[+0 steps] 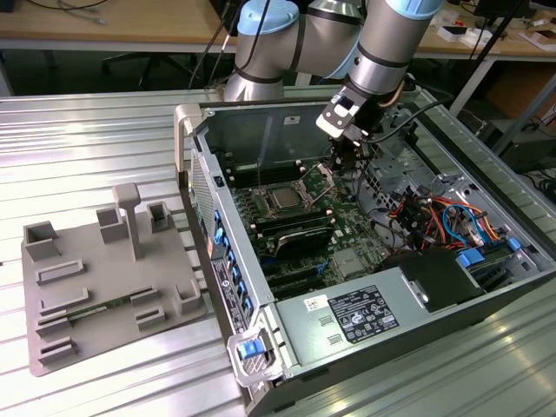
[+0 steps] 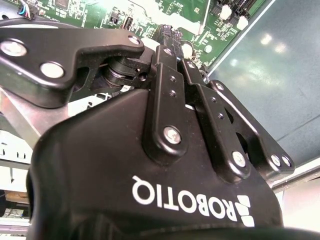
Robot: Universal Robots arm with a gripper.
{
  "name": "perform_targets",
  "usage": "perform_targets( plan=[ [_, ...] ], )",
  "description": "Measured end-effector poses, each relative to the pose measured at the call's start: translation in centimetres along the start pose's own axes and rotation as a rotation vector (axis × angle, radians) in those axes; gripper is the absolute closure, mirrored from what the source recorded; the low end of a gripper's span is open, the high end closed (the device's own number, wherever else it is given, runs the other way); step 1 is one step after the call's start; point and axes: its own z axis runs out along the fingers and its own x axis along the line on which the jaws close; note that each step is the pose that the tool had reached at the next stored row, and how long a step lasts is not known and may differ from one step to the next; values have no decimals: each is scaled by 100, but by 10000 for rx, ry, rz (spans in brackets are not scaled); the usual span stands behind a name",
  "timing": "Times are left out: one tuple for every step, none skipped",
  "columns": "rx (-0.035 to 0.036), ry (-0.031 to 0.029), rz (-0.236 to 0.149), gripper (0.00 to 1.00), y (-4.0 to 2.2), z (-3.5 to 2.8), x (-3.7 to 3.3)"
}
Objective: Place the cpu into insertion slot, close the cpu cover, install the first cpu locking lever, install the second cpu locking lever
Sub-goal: 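Place the cpu into insertion slot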
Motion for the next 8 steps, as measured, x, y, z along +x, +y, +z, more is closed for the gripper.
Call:
perform_targets(
  plan=[
    [0,0,0,89,0,0,0],
    [0,0,0,89,0,0,0],
    [0,1,0,89,-1,0,0],
    [0,0,-5,89,-1,0,0],
    [0,0,-9,89,-1,0,0],
    [1,2,-7,89,-2,-5,0],
    [-2,3,-6,89,-5,-12,-1],
    [-9,4,-7,89,-15,-19,-5]
  ],
)
